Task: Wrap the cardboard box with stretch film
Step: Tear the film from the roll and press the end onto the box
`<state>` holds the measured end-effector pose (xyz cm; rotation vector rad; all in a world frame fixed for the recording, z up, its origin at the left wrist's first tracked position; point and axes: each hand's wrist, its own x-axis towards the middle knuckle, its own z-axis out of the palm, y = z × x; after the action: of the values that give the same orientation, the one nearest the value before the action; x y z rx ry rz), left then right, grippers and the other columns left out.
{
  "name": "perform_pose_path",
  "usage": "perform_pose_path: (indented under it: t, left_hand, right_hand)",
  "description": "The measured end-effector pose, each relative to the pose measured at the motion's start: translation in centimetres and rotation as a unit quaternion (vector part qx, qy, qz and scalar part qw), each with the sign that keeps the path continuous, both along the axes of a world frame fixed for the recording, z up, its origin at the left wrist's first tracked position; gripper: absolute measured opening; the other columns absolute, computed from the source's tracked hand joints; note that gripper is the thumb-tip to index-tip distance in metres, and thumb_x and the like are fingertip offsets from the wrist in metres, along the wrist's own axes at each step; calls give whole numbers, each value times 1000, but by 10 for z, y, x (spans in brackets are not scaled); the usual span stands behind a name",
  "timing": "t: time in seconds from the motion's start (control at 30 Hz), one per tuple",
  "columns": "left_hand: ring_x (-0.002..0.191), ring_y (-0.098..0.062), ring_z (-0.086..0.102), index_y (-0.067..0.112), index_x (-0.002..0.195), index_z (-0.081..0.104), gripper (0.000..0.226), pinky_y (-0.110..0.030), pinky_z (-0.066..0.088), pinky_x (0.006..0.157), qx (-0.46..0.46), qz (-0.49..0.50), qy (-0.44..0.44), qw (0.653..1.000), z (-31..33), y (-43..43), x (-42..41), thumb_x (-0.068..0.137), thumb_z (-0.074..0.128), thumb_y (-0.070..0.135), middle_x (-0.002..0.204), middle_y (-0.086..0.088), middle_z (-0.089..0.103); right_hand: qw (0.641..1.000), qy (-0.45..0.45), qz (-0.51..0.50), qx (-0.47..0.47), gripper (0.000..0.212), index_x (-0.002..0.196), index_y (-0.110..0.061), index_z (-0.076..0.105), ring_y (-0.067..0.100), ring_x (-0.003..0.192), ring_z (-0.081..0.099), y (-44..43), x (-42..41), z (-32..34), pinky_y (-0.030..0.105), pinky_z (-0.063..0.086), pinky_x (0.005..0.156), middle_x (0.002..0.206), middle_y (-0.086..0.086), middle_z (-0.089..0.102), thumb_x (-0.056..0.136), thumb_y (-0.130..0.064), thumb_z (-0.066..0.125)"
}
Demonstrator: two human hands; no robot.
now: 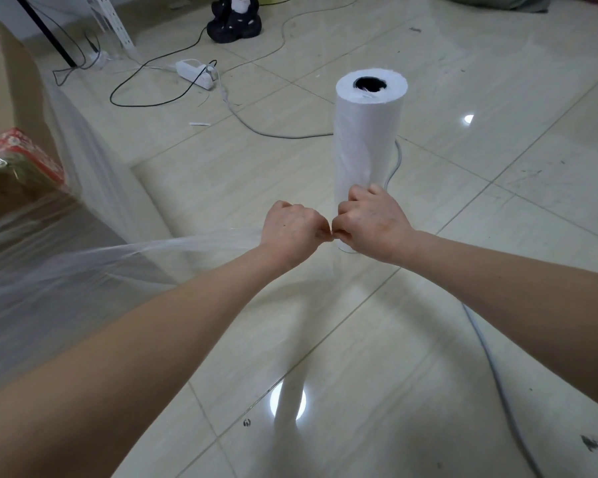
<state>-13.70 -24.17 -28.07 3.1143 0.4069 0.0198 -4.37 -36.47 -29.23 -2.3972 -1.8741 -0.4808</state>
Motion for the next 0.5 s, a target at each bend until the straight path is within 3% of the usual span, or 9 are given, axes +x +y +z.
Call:
perform_pose_path:
  t: [0.13,0.4,0.47,0.5]
  left_hand:
    - [101,-17,60,32,105,72,23,-25,31,79,-41,50,-18,998,0,10,-4,94,53,38,104,6,71]
    - [96,-18,64,27,95,75,17,-27,46,76,-170,211,3,963,-6,43,-16,86,64,37,93,2,73]
    - [97,-20,65,25,95,75,17,-28,48,78,-167,240,-7,956,-6,63,-24,86,65,36,92,0,73]
    - [97,-20,65,25,93,75,16,-28,48,76,-163,244,-8,956,-5,70,-28,86,65,35,88,1,72]
  right_hand:
    - [1000,7,-4,-7,15,59,-23,73,24,66,55,-3,5,-1,30,31,59,57,-9,63,68,-28,83]
    - [1000,-8,19,-18,24,48,-23,67,22,57,53,-5,6,-2,26,29,56,50,-11,58,52,-21,90]
    - [999,-13,7,-40,18,53,-21,69,23,62,55,-14,12,1,28,33,57,57,-9,62,58,-19,86]
    - [998,-4,-12,-55,10,63,-20,73,25,71,56,-19,15,4,31,33,61,67,-7,67,70,-20,80]
